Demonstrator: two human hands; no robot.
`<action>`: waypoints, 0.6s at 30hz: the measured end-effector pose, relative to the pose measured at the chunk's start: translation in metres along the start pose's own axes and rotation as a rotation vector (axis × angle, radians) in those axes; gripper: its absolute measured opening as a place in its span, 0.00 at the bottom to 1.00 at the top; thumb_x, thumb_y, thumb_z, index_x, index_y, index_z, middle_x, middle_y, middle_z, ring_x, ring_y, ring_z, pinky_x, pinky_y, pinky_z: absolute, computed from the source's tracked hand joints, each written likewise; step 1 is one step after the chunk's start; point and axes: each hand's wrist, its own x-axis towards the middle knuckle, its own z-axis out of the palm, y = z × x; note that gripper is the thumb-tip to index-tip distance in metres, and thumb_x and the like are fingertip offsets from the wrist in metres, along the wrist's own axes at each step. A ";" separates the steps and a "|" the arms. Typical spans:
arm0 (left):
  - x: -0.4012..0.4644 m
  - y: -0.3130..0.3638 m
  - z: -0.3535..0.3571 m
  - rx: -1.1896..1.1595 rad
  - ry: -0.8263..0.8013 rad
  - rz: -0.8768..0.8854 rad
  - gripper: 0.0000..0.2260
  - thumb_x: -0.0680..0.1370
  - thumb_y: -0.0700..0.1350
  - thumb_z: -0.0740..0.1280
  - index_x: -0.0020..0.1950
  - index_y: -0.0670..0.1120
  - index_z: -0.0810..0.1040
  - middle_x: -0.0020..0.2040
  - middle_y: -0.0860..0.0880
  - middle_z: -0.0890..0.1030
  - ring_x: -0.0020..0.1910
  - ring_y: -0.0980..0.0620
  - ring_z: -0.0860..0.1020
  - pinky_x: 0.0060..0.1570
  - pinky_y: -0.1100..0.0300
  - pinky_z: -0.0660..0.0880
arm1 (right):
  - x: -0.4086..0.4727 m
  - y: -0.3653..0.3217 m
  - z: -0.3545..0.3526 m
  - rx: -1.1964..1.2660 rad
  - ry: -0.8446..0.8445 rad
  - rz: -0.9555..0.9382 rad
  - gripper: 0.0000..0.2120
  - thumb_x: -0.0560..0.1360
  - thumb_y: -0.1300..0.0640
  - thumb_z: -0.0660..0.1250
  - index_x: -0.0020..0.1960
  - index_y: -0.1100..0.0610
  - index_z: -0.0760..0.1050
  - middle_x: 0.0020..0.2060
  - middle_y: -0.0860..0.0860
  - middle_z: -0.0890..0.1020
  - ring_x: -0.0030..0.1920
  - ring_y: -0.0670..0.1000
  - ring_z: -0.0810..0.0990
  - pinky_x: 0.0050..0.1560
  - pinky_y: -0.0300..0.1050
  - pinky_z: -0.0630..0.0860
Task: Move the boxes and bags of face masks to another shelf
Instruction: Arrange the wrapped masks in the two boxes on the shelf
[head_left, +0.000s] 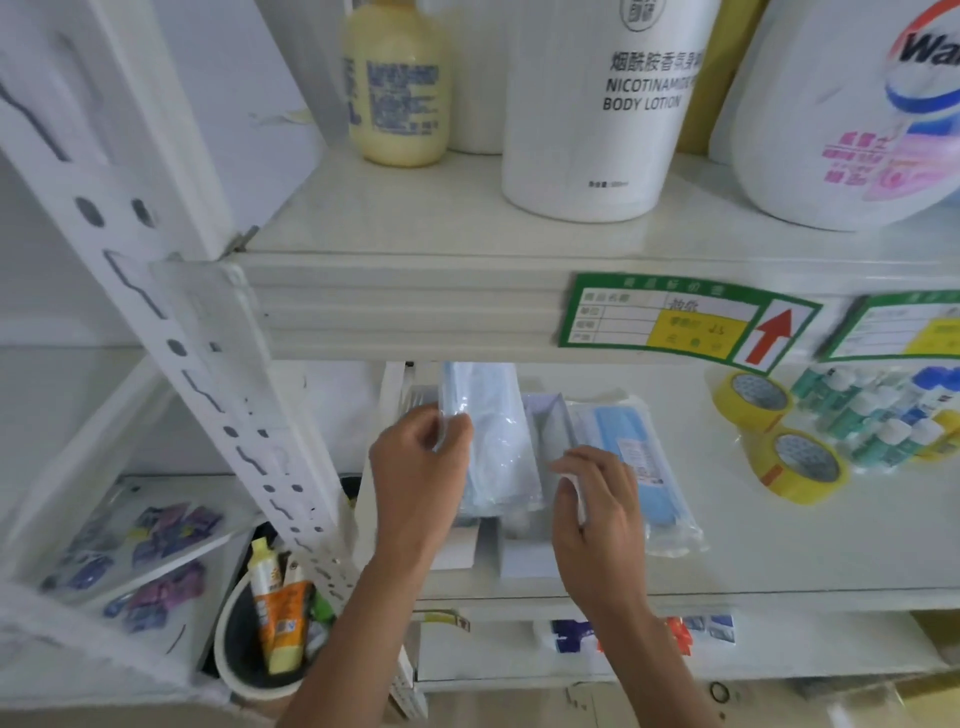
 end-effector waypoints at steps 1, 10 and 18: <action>-0.003 0.002 -0.009 0.039 0.042 0.008 0.18 0.75 0.41 0.67 0.29 0.46 0.63 0.24 0.55 0.63 0.23 0.57 0.61 0.23 0.68 0.60 | 0.001 -0.005 0.003 -0.001 -0.006 -0.038 0.09 0.76 0.66 0.63 0.51 0.56 0.80 0.53 0.48 0.79 0.55 0.49 0.74 0.57 0.35 0.68; -0.025 0.001 -0.025 0.624 0.002 0.044 0.06 0.84 0.46 0.55 0.49 0.49 0.59 0.31 0.53 0.72 0.26 0.58 0.71 0.26 0.63 0.66 | -0.010 -0.044 0.048 -0.248 -0.442 -0.313 0.15 0.80 0.51 0.55 0.52 0.50 0.81 0.54 0.44 0.82 0.59 0.49 0.74 0.61 0.49 0.70; -0.013 -0.010 -0.017 0.646 -0.129 -0.147 0.10 0.84 0.54 0.53 0.59 0.49 0.61 0.34 0.52 0.70 0.31 0.54 0.73 0.29 0.61 0.66 | 0.003 -0.060 0.047 -0.515 -0.473 -0.253 0.09 0.75 0.49 0.63 0.38 0.51 0.76 0.35 0.49 0.78 0.44 0.55 0.74 0.50 0.55 0.69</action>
